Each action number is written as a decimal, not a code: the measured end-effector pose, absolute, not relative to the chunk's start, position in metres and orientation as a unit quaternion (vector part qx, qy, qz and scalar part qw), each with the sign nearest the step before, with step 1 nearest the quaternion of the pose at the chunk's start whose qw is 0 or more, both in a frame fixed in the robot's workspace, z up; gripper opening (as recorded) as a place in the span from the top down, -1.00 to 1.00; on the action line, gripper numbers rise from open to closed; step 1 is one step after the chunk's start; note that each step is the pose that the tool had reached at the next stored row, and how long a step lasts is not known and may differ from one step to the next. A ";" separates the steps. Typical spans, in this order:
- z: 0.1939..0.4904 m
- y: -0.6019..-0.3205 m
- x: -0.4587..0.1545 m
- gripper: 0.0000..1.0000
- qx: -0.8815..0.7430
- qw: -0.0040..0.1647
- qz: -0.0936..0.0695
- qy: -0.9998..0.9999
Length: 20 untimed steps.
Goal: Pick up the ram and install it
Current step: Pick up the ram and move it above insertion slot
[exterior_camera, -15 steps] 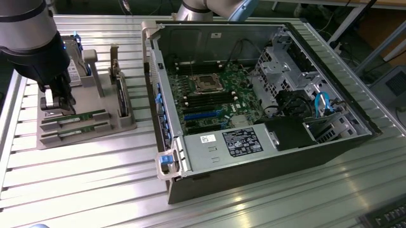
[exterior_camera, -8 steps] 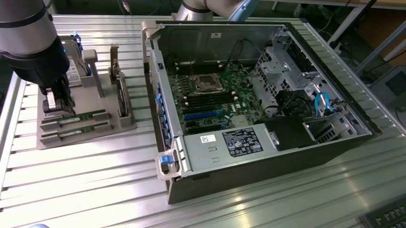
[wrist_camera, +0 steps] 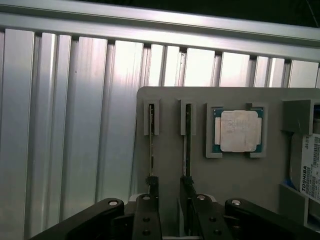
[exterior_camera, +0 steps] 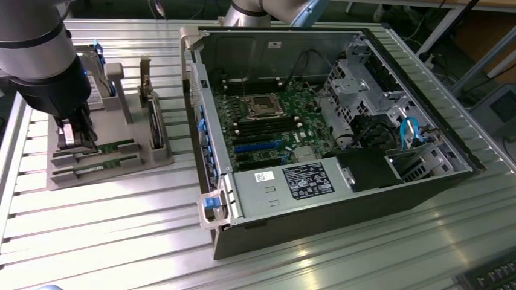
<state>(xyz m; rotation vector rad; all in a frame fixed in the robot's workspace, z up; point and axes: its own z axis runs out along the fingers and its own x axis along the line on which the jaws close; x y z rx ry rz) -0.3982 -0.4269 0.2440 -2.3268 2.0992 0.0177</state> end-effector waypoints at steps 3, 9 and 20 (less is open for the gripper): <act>0.237 -0.428 -0.398 0.37 -0.742 0.004 0.006 0.670; 0.231 -0.435 -0.399 0.37 -0.742 0.004 0.006 0.670; 0.211 -0.444 -0.400 0.37 -0.742 0.004 0.006 0.670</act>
